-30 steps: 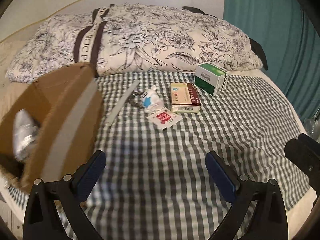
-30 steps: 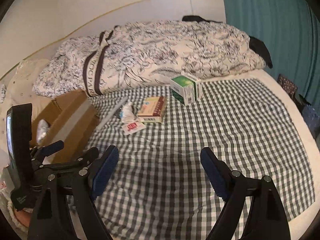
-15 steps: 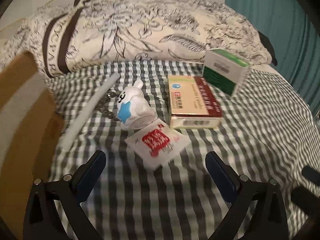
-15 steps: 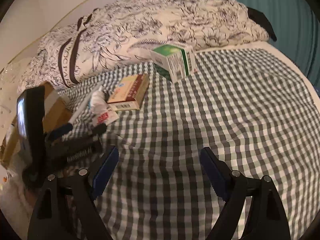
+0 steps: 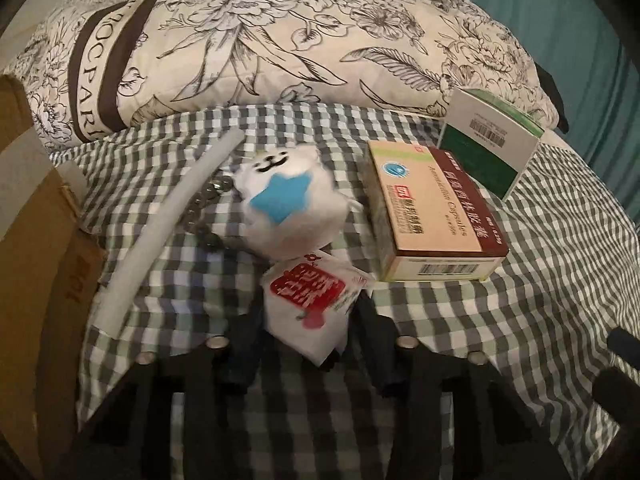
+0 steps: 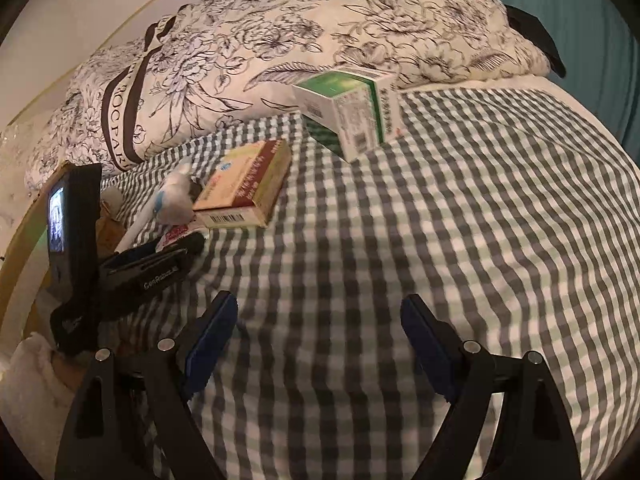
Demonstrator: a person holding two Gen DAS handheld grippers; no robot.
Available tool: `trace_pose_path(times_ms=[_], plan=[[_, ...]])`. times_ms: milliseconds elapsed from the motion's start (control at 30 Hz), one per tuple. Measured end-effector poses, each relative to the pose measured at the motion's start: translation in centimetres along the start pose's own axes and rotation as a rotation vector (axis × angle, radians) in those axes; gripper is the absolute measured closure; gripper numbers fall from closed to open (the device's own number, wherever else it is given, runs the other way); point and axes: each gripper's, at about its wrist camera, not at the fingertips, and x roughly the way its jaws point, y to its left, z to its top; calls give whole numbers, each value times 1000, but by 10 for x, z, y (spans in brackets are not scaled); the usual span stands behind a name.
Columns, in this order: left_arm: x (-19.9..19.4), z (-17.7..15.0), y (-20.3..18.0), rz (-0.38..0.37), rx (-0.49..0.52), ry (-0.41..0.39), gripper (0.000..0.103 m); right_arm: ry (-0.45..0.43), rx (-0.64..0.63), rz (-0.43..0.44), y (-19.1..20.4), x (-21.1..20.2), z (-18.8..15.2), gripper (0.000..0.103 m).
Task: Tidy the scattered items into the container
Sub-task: 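Grasp the amoxicillin capsule box with the right tool while the left tool grasps the red sachet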
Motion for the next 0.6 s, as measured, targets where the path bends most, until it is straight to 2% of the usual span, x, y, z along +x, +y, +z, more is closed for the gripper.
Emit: trace_pose_path(times_ms=[33, 167, 267, 433, 600], plan=[[-2, 0, 5, 16, -9, -3, 103, -5, -5, 3, 4, 3, 3, 19], [-11, -1, 30, 40, -85, -24, 102, -30, -21, 34, 25, 18, 17, 19], [-4, -2, 42, 28, -118, -4, 102, -36, -34, 39, 44, 37, 26, 19], [-1, -5, 48, 10, -143, -11, 102, -15, -74, -13, 71, 76, 34, 19], [-1, -3, 48, -3, -138, -16, 102, -14, -75, -78, 80, 94, 38, 19]])
